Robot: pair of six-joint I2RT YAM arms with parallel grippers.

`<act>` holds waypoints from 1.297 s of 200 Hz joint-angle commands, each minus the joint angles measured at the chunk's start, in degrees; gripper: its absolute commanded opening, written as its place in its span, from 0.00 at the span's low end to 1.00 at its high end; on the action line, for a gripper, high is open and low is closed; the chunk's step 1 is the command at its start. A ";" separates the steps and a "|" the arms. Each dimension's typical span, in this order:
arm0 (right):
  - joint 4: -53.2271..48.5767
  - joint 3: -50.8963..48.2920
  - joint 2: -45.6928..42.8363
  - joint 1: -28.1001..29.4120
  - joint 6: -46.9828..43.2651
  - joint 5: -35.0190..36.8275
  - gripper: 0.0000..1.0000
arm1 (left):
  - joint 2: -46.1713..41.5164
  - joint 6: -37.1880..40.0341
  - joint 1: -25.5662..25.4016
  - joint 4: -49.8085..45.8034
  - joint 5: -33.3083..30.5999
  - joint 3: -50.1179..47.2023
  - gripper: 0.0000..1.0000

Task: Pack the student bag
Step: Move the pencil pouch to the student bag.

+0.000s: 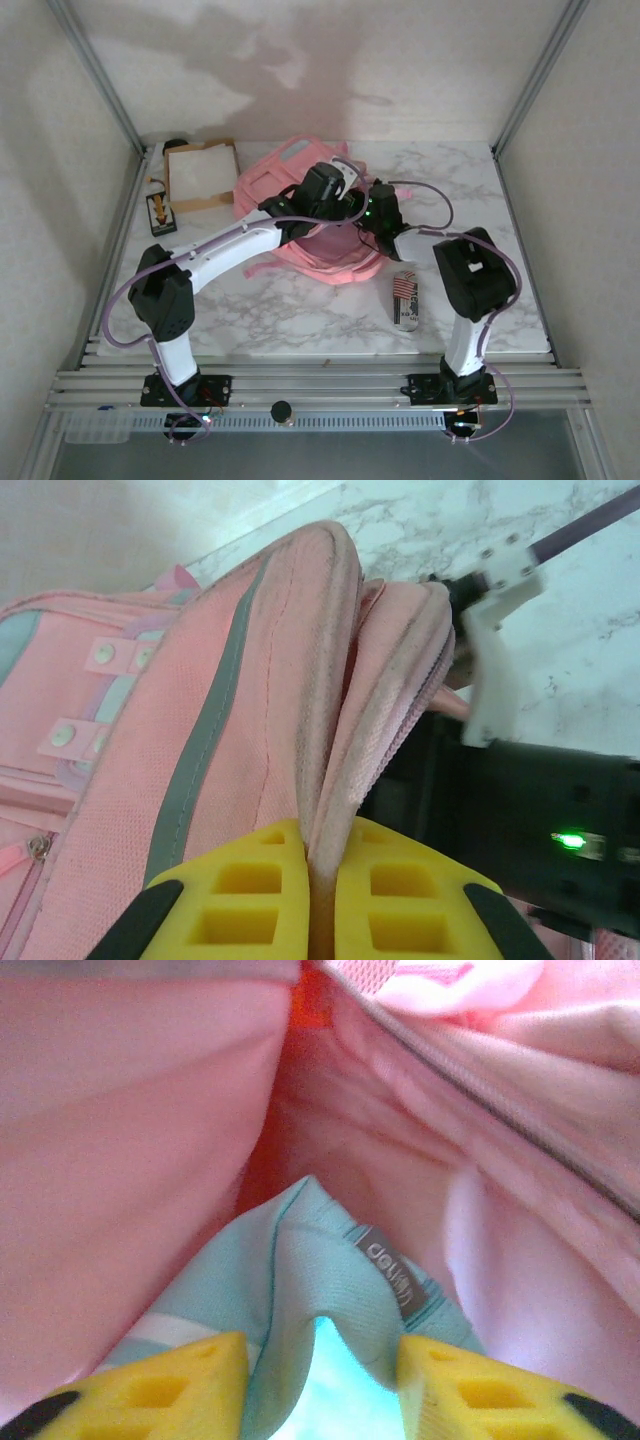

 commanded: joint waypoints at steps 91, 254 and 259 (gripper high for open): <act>-0.91 -13.52 -12.93 -7.99 -1.41 -12.95 0.43 | -3.39 -3.64 0.24 7.02 1.93 -4.97 0.00; -11.07 -3.46 -4.49 -0.42 -4.38 -15.54 0.21 | -1.90 -12.52 0.09 11.15 0.97 1.24 0.00; -10.87 -3.90 -4.30 0.15 -4.05 -15.46 0.21 | -1.88 -12.60 0.03 11.25 1.42 1.12 0.00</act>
